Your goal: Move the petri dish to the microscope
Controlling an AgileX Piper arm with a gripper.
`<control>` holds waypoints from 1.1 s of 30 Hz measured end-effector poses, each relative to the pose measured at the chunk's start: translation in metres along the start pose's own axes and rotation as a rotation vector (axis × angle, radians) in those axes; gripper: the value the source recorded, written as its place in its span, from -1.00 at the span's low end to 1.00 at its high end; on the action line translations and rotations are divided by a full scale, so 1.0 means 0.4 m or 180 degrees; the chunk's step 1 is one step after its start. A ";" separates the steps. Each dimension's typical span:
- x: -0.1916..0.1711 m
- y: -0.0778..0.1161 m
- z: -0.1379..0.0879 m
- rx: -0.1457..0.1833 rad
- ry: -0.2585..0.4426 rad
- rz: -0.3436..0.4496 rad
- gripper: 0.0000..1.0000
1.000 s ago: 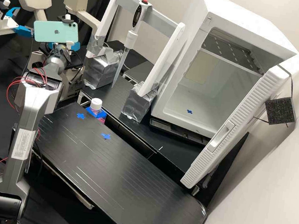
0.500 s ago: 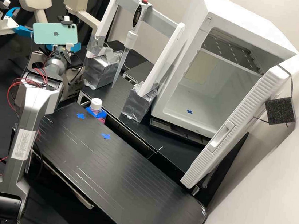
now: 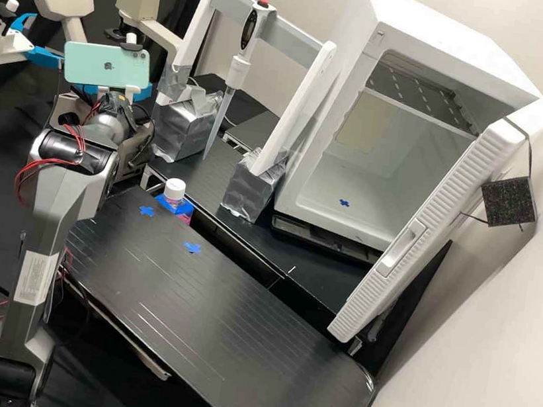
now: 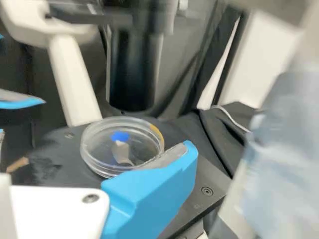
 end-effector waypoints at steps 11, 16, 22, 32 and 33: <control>-0.283 0.026 -0.051 0.0165 0.0630 0.0367 1.00; -0.413 0.000 -0.031 0.0331 0.0610 0.0573 1.00; -0.544 -0.005 0.029 0.0476 0.0195 0.1296 1.00; -0.671 -0.036 0.140 0.0571 -0.0461 0.2342 1.00; -0.676 -0.040 0.147 0.0567 -0.0454 0.2418 1.00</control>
